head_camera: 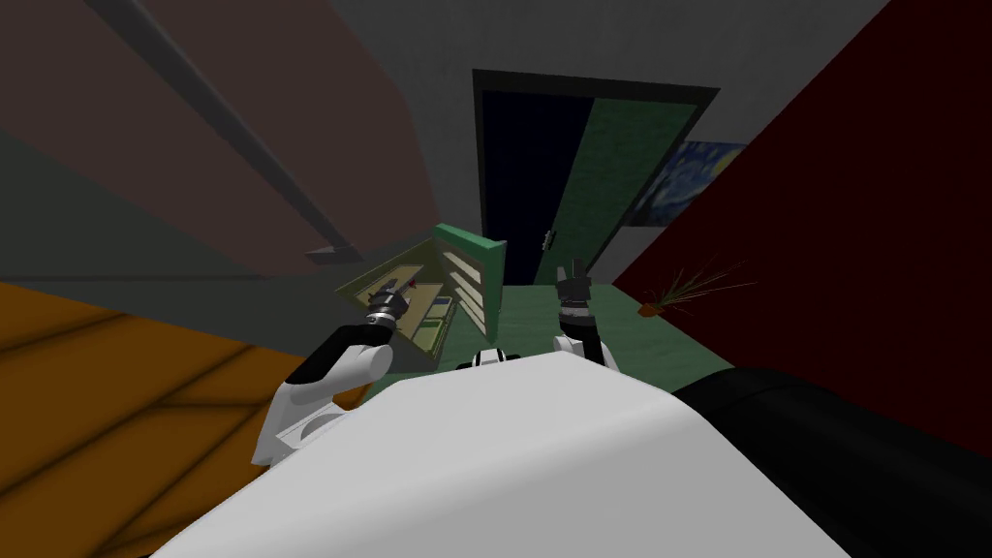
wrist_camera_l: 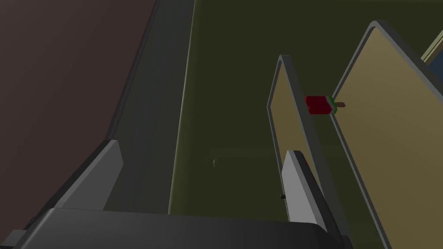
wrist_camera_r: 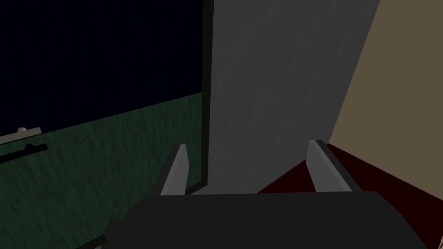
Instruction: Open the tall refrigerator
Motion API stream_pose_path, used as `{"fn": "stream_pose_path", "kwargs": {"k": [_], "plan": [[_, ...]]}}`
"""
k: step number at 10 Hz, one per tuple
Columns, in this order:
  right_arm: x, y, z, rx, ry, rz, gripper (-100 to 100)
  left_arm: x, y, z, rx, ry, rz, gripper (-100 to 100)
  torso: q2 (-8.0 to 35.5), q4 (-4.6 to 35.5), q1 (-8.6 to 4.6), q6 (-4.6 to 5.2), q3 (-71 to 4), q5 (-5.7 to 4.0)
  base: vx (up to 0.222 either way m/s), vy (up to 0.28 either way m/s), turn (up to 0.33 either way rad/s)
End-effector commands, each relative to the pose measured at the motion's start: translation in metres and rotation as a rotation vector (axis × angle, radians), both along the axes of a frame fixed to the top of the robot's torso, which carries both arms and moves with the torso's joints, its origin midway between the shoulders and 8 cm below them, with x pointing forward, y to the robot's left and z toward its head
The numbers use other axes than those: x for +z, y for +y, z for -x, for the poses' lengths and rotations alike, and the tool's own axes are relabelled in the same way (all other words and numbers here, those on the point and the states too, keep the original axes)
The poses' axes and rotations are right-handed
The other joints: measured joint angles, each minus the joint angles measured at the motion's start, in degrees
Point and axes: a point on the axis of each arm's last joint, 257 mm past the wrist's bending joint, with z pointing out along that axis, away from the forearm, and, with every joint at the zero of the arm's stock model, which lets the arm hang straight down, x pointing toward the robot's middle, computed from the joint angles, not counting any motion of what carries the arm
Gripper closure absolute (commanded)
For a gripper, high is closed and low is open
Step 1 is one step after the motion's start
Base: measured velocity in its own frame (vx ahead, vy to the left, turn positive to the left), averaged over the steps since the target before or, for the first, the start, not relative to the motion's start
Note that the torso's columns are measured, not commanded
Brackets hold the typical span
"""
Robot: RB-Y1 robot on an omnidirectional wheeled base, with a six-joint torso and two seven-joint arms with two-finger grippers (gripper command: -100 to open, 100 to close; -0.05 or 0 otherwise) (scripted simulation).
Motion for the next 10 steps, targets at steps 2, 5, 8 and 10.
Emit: {"fn": "stream_pose_path", "kwargs": {"k": [2, 5, 8, 10], "plan": [[0.0, 0.0, 0.0, 0.0, 0.0, 0.0, 0, -0.001, 0.017, -0.006, 0.037, 0.013, 0.012, -100, 0.1, 0.0, 0.11, 0.0, 0.0, 0.04, 0.117, -0.239, 0.121], [0.0, 0.0, 0.0, 0.0, 0.0, 0.0, 0, 0.005, 0.03, -0.008, 0.069, 0.013, 0.021, -100, 0.1, 0.0, 0.08, 0.0, 0.1, 0.01, 0.103, -0.249, 0.111], [0.0, 0.0, 0.0, 0.0, 0.0, 0.0, 0, 0.008, 0.043, -0.008, 0.099, 0.02, 0.028, -100, 0.1, 0.0, 0.04, 0.01, 0.0, 0.01, 0.12, -0.272, 0.103], [0.0, 0.0, 0.0, 0.0, 0.0, 0.0, 0, 0.009, 0.053, -0.007, 0.122, 0.029, 0.034, -100, 0.2, 0.1, 0.08, 0.01, 0.1, 0.01, 0.09, -0.263, 0.102]]}}
